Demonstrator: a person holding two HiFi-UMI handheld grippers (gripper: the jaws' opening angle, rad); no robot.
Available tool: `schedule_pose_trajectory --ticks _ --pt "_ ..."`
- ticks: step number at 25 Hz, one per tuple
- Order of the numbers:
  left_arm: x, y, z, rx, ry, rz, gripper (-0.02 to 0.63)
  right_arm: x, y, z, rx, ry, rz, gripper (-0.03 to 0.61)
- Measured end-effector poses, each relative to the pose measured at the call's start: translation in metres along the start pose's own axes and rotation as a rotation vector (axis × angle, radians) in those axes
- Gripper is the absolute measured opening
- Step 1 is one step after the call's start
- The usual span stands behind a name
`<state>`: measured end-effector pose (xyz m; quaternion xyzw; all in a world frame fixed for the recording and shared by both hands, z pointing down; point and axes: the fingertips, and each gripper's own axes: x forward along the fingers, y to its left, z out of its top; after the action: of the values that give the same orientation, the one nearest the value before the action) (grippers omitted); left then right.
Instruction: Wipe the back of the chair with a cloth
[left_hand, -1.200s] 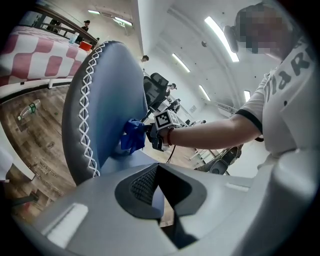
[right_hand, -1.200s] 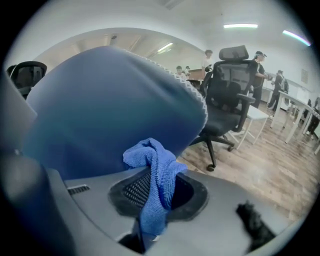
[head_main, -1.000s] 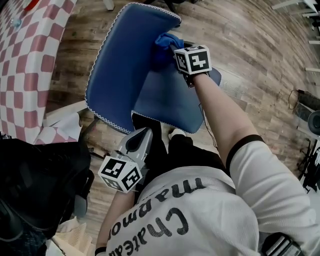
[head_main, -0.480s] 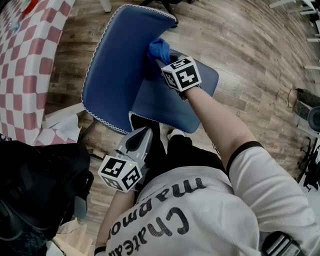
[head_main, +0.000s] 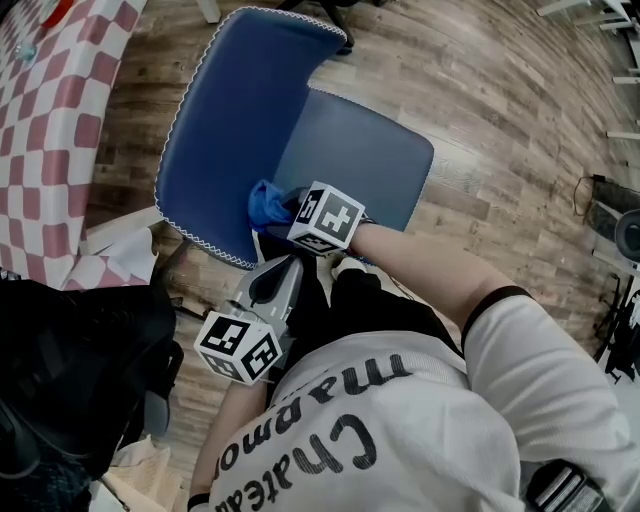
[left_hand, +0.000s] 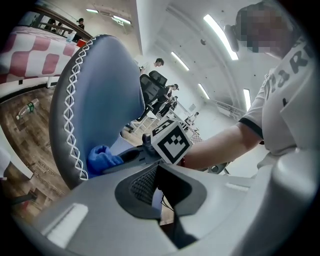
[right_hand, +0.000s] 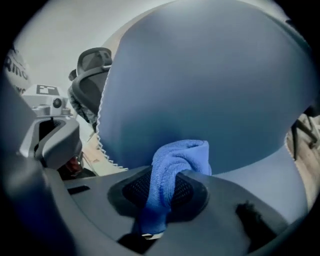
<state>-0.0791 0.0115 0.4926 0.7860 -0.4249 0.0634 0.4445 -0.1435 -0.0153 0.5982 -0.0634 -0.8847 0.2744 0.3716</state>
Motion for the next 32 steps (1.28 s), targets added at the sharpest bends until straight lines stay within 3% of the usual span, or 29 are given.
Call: schedule_pose_trajectory --ticks 3,5,11,18,22,24,27,32 --pt "0.001 0.000 0.000 -0.010 -0.002 -0.001 0.005 0.011 0.022 -0.013 0.002 0.086 0.150 0.077" --pt "0.001 0.001 0.000 -0.010 -0.001 0.000 0.005 0.012 0.018 -0.016 -0.003 0.114 0.166 0.077" --pt "0.002 0.006 0.000 -0.020 0.008 0.000 0.005 -0.005 -0.069 0.004 0.083 0.012 -0.086 0.078" --pt "0.003 0.014 0.002 -0.025 0.011 0.002 0.005 -0.056 -0.178 0.016 0.403 -0.180 -0.379 0.078" --pt "0.005 0.013 -0.001 -0.025 0.025 -0.005 0.005 -0.094 -0.219 0.020 0.666 -0.409 -0.460 0.078" --pt "0.007 0.011 -0.003 0.000 0.042 -0.006 0.005 -0.112 -0.234 0.021 0.750 -0.507 -0.497 0.077" --pt "0.009 0.008 -0.003 0.032 0.055 -0.006 0.005 -0.133 -0.247 0.025 0.789 -0.590 -0.544 0.077" --pt "0.011 0.006 0.004 0.021 0.041 -0.005 0.005 -0.161 -0.252 0.032 0.775 -0.658 -0.590 0.077"
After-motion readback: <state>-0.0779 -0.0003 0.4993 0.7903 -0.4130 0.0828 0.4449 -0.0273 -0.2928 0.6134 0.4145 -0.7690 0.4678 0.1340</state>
